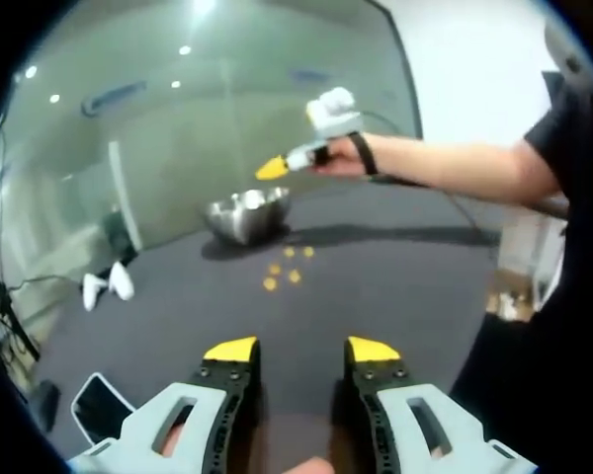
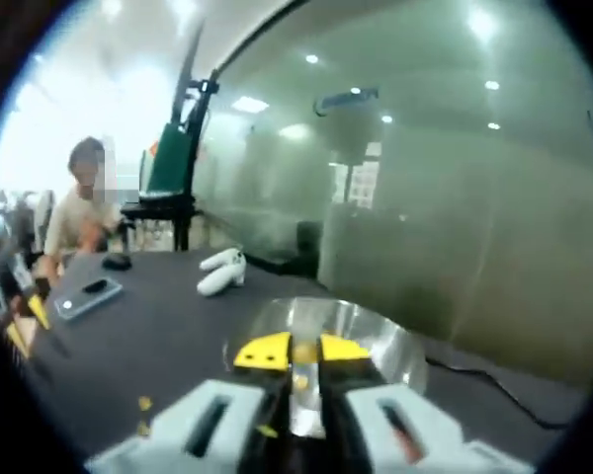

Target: Pick up the QQ candy scattered on the table and place it into the stainless steel bowl on the table

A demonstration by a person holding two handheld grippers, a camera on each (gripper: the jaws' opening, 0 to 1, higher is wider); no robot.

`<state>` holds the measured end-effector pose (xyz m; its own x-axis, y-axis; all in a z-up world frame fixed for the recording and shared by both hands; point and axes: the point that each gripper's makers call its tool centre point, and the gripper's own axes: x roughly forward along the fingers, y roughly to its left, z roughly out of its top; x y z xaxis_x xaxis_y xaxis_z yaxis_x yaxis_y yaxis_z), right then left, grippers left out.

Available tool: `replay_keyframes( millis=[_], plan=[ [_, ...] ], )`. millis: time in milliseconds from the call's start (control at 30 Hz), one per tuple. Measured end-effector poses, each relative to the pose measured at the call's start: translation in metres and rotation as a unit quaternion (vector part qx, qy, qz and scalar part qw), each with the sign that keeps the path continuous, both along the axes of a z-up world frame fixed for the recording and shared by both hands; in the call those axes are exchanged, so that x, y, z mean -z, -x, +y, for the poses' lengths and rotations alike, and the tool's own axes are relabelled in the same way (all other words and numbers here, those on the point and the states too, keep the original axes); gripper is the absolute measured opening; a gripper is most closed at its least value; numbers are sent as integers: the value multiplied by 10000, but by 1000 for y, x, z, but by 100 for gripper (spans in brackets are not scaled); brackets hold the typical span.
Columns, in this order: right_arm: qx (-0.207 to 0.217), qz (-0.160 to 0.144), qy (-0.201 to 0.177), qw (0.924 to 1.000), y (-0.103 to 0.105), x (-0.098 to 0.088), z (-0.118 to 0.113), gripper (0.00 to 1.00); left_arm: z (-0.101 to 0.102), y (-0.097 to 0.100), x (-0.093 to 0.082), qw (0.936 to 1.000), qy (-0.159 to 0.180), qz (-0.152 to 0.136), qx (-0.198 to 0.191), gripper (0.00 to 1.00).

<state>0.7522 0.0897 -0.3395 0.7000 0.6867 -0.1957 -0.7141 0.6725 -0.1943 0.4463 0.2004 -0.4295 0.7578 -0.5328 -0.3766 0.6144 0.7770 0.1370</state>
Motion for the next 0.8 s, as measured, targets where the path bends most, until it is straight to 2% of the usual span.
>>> replay_keyframes(
  millis=[133,333,733,800],
  plan=[
    [18,-19,65,10000,3,0,6,11,2,0,0,10000,2,18,-50,35],
    [-26,18,-36,10000,5,4,4,18,0,3,-4,9999,7,-114,43,36],
    [14,75,-23,10000,6,6,-9,17,-7,1,-5,9999,47,-114,109,36],
    [-25,226,-167,9996,12,6,-8,17,-8,1,-5,9999,11,-112,125,36]
  ],
)
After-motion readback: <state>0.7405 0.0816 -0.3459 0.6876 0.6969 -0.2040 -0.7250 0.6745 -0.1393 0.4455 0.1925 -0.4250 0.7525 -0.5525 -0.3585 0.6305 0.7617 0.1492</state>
